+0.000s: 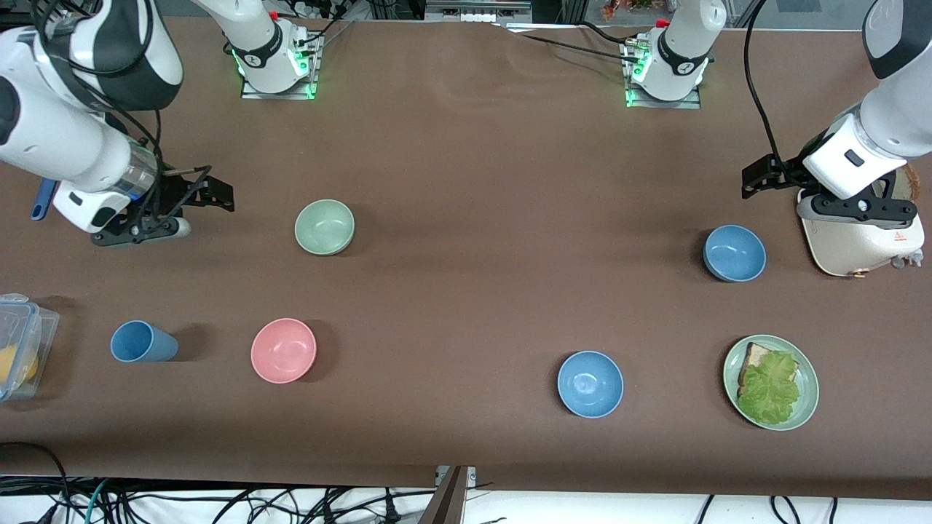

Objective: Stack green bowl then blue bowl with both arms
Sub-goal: 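Move the right gripper over the pale green bowl and lower it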

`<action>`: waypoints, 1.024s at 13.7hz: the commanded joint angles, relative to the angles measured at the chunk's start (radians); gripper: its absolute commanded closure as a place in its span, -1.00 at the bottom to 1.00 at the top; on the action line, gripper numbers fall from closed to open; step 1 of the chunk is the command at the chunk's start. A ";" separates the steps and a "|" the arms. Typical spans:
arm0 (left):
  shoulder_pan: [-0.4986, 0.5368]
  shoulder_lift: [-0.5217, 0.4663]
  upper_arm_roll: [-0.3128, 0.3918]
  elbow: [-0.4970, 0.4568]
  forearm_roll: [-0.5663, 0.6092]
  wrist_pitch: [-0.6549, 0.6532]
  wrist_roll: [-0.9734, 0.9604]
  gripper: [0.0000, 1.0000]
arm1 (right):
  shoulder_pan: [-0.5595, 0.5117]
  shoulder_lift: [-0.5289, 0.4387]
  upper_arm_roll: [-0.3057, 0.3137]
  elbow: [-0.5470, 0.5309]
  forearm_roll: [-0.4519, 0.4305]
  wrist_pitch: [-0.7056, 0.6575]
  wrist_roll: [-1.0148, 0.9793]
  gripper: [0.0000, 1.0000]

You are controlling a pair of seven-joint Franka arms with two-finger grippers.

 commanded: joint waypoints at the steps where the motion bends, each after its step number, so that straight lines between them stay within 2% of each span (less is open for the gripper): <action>1: 0.000 0.014 0.001 0.030 -0.015 -0.024 -0.010 -1.00 | -0.003 -0.040 0.061 -0.159 0.010 0.164 0.105 -1.00; 5: 0.000 0.014 0.001 0.030 -0.015 -0.024 -0.011 -1.00 | 0.005 0.022 0.149 -0.311 0.008 0.455 0.228 -1.00; 11: 0.000 0.014 0.001 0.030 -0.015 -0.024 -0.011 -1.00 | 0.005 0.098 0.155 -0.455 0.007 0.709 0.214 -1.00; 14: 0.000 0.014 0.001 0.030 -0.015 -0.025 -0.011 -1.00 | 0.005 0.133 0.155 -0.480 0.008 0.763 0.208 -1.00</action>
